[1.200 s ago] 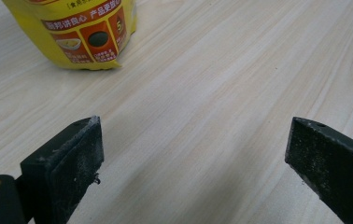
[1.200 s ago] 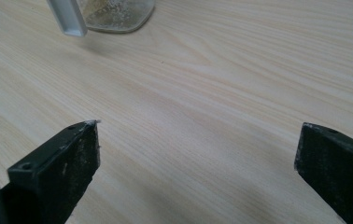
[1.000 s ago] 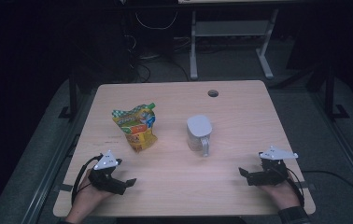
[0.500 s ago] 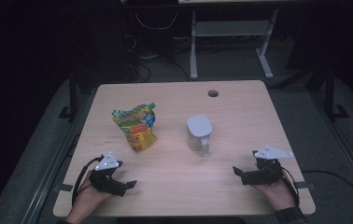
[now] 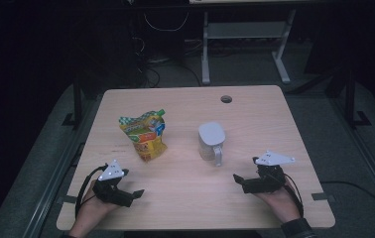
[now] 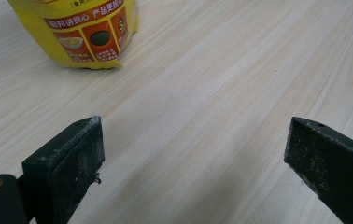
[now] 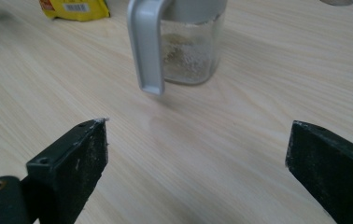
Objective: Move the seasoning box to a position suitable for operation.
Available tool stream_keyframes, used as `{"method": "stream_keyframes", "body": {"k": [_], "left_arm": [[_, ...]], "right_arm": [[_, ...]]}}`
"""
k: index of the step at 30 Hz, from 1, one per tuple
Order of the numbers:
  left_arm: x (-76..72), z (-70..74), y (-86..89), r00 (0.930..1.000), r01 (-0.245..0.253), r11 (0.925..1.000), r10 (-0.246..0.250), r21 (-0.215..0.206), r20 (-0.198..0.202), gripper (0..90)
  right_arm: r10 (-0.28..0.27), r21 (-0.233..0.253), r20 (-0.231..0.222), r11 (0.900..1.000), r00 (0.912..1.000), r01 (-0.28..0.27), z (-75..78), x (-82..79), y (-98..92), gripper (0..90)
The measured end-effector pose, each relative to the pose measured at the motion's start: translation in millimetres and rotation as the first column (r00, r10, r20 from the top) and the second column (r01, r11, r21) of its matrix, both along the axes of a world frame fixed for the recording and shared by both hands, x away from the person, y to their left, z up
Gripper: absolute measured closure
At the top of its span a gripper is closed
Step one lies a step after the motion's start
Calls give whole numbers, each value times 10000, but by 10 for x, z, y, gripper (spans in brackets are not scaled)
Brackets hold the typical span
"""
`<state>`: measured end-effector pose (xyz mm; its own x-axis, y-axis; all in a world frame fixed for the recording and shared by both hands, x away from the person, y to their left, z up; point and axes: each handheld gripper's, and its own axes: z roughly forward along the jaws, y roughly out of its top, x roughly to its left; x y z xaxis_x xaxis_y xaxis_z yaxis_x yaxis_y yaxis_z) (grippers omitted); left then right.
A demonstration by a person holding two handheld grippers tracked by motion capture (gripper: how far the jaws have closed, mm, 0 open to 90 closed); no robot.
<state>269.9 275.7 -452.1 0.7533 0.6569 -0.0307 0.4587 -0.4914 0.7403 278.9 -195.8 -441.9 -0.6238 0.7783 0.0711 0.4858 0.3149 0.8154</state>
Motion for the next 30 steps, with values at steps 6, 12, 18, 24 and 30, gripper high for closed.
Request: {"method": "stream_keyframes", "body": {"k": [6, 12, 18, 24, 30], "left_arm": [[-2, -2, -8, 10000, 51, 10000, -51, 82, -49, 43], [3, -2, 3, 10000, -20, 10000, 20, 74, -42, 47], [7, -7, 3, 10000, -58, 10000, 58, 81, -57, 47], [8, -10, -6, 10000, -2, 10000, 3, 83, -76, 47], [6, -3, -4, 10000, 28, 10000, -27, 82, -6, 48]], "right_arm": [[313, 62, 77, 9995, 9995, -314, 57, 74, 109, 73], [457, 213, 167, 9987, 9988, -461, 105, 148, 195, 89], [602, 330, 161, 9976, 9981, -608, 144, 234, 308, 138], [747, 399, 94, 9964, 9972, -750, 155, 305, 431, 211], [587, 378, -120, 9976, 9982, -582, 129, 370, 535, 306]]}}
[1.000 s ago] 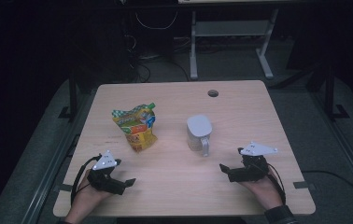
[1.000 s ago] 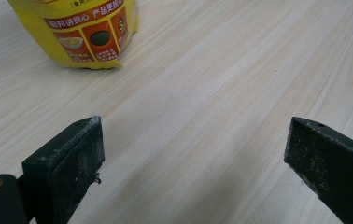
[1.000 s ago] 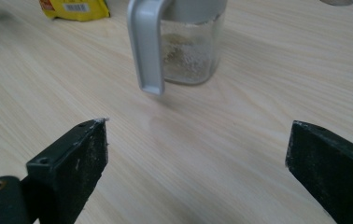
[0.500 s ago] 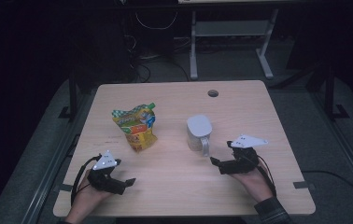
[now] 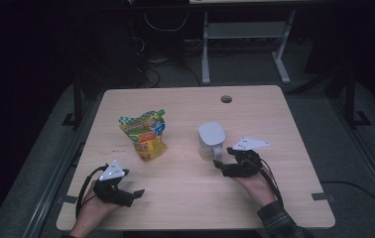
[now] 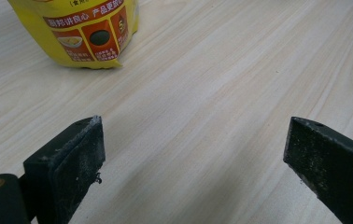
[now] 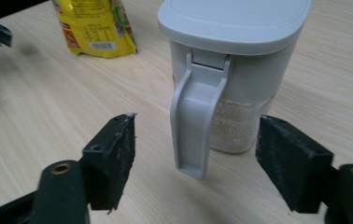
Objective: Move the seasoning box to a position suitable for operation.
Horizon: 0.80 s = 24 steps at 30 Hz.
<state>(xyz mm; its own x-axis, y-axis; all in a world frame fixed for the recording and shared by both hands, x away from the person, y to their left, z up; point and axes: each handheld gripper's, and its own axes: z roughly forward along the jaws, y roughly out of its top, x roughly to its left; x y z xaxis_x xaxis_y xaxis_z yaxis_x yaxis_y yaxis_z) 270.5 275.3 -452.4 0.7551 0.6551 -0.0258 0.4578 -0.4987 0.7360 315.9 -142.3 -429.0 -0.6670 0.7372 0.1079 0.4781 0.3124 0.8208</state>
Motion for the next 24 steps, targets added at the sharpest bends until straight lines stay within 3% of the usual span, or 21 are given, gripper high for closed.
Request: {"method": "stream_keyframes", "body": {"k": [6, 21, 24], "left_arm": [[-5, -2, -12, 10000, 1, 10000, -1, -70, -35, 48], [-3, -8, -16, 10000, 21, 10000, -21, -78, -37, 49], [-3, -8, -14, 10000, 19, 10000, -19, -79, -53, 49]], "right_arm": [[-287, 45, 84, 9996, 9996, 286, 5, 38, 55, 399], [-851, -244, -57, 9961, 9964, 849, -49, 72, 132, 496], [-822, -331, 95, 9960, 9966, 825, -50, 71, 107, 509]]}}
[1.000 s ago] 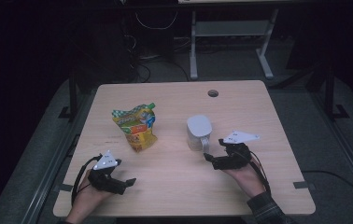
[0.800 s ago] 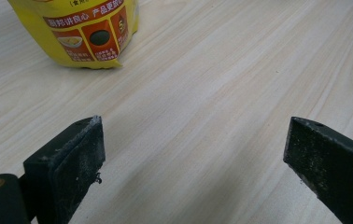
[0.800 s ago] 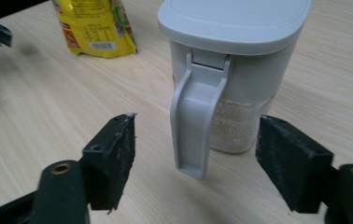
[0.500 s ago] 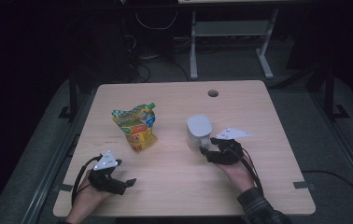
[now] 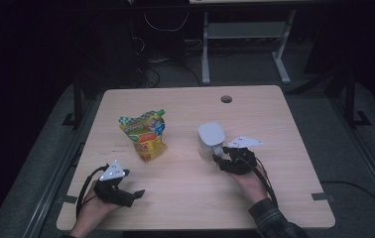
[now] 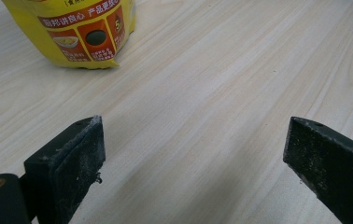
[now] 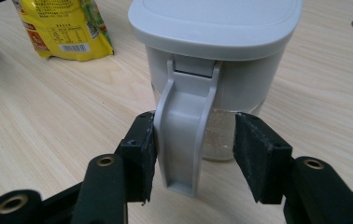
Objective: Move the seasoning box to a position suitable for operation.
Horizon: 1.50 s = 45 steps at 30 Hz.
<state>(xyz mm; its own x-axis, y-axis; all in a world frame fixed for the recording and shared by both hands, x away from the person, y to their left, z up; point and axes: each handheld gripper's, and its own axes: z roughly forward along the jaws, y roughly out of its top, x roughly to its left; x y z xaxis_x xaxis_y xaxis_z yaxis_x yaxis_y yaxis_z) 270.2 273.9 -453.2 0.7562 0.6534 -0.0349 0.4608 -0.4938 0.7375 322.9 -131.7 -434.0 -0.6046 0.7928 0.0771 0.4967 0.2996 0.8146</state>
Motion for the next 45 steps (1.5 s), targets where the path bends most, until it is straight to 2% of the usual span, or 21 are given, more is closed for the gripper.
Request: {"method": "stream_keyframes", "body": {"k": [3, 8, 22, 28, 32, 33, 36, 39, 42, 43, 45], "left_arm": [[-2, 5, 1, 10000, 27, 10000, -27, 46, -6, 49], [2, 0, -2, 10000, 25, 10000, -25, 49, -2, 50], [3, -6, -11, 10000, -2, 10000, 1, -8, -77, 52], [4, -4, -3, 10000, -6, 10000, 6, -18, -54, 53], [0, 0, -1, 10000, -40, 10000, 39, -68, -57, 53], [0, 0, 0, 10000, -62, 10000, 61, -71, -68, 53], [6, -2, 2, 10000, -30, 10000, 30, -13, -76, 53], [4, -2, -4, 10000, -22, 10000, 22, -29, -67, 53], [1, -2, 0, 10000, -34, 10000, 33, -48, -83, 53], [3, -1, 2, 10000, -41, 10000, 41, -34, -91, 53], [6, 1, 6, 10000, -35, 10000, 35, -6, -85, 53]], "right_arm": [[-9, 24, 55, 10000, 10000, 9, -3, -2, -27, 537], [301, 37, 287, 9995, 9991, -302, -21, 9, -85, 577], [249, 333, 270, 9991, 9993, -258, -64, 95, -93, 606], [418, 311, 300, 9986, 9987, -428, -60, 87, -79, 670], [357, 230, 392, 9991, 9986, -366, -58, 89, -84, 673], [289, 285, 285, 9992, 9992, -298, -55, 88, -90, 669], [284, 361, 251, 9989, 9993, -293, -67, 111, -110, 614], [303, 478, 314, 9984, 9990, -318, -70, 133, -104, 602], [353, 409, 419, 9985, 9985, -371, -76, 144, -101, 622], [369, 377, 431, 9985, 9984, -385, -74, 143, -102, 667], [361, 269, 498, 9989, 9981, -375, -68, 133, -93, 678]]}}
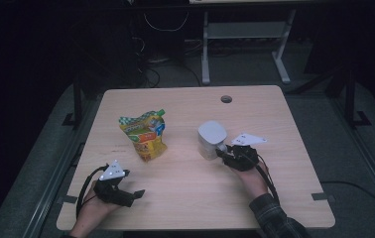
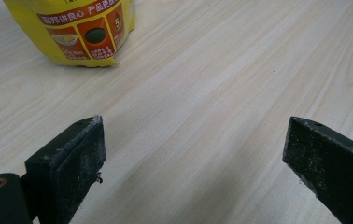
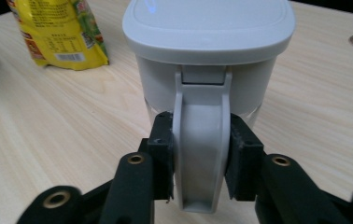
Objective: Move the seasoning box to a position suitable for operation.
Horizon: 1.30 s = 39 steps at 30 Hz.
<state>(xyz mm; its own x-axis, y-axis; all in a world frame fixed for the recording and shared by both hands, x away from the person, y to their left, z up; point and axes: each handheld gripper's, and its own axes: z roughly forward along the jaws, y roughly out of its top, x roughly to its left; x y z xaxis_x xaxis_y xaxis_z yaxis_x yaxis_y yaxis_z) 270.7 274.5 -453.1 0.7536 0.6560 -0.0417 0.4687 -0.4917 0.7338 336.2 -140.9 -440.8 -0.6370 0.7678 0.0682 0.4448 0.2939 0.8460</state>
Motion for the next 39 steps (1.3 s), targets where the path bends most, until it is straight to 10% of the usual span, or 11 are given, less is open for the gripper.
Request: {"method": "stream_keyframes", "body": {"k": [26, 39], "left_arm": [[-4, -2, 6, 10000, -55, 10000, 55, -7, -18, 53], [-7, -6, -6, 10000, -19, 10000, 19, 13, -28, 53]], "right_arm": [[1468, -120, 306, 9891, 9887, -1465, 67, -122, -107, 692], [2780, -151, 306, 9606, 9601, -2776, 55, -334, -106, 690]]}}
